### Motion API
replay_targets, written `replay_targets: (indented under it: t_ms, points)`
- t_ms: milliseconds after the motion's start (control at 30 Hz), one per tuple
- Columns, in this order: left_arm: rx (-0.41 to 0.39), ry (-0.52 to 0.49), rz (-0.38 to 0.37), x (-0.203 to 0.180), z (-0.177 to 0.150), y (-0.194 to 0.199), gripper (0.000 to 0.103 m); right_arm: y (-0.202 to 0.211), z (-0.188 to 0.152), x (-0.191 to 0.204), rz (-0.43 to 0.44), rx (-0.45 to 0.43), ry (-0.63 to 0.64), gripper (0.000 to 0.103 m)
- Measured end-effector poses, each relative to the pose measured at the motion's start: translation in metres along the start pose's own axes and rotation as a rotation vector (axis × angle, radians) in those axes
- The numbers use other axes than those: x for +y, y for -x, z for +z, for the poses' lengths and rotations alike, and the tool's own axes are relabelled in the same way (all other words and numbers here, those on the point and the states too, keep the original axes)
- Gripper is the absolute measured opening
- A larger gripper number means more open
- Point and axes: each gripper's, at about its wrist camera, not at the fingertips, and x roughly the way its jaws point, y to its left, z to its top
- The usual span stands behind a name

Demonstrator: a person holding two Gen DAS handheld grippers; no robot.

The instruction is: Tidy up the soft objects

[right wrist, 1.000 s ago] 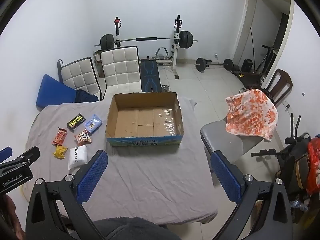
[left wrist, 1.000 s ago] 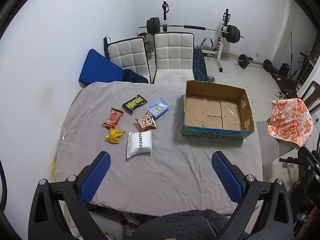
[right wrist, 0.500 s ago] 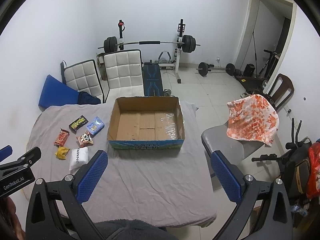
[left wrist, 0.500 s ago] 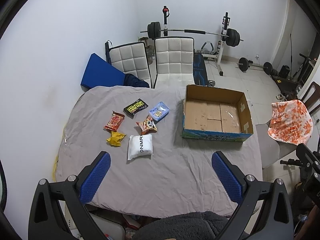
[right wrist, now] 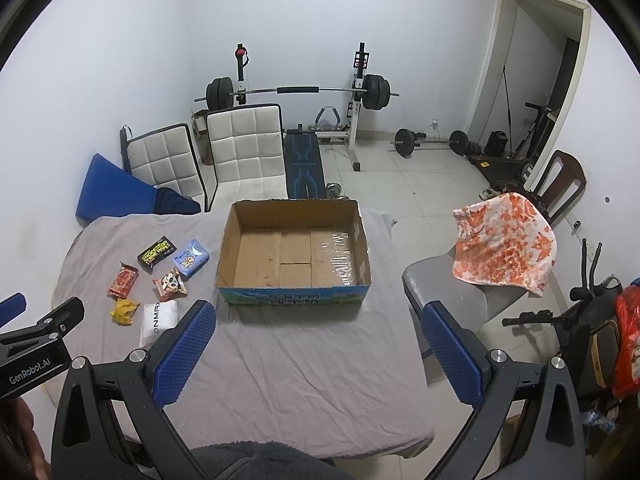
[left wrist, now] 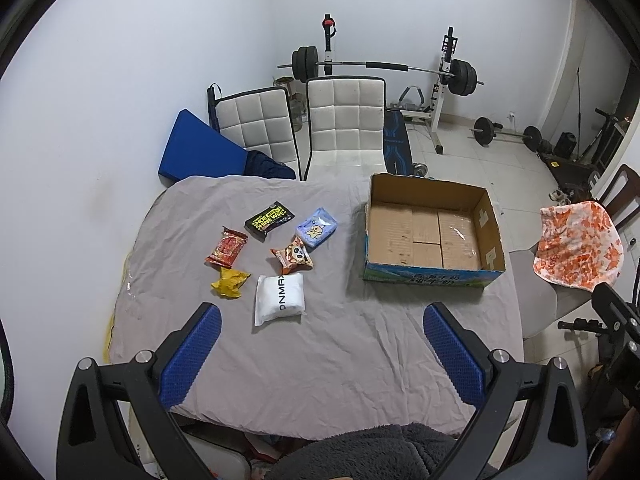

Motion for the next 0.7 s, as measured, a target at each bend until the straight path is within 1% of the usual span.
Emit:
replay_targets:
  t_ms: [233,567,700]
  points:
    - [-0.004,0.004,-0.004,0.001,0.004,-0.002,0.103,0.001,0.000,-0.001,-0.001,-0.002,0.001,0.103]
    - [0.005,0.012,-0.002,0.005,0.009,-0.009,0.103,-0.003,0.011,0.004,-0.004,-0.007,0.001,0.103]
    - [0.004,0.011,0.002,0.006,0.011,-0.010,0.103,-0.011,0.015,0.007,0.006,-0.002,0.004,0.103]
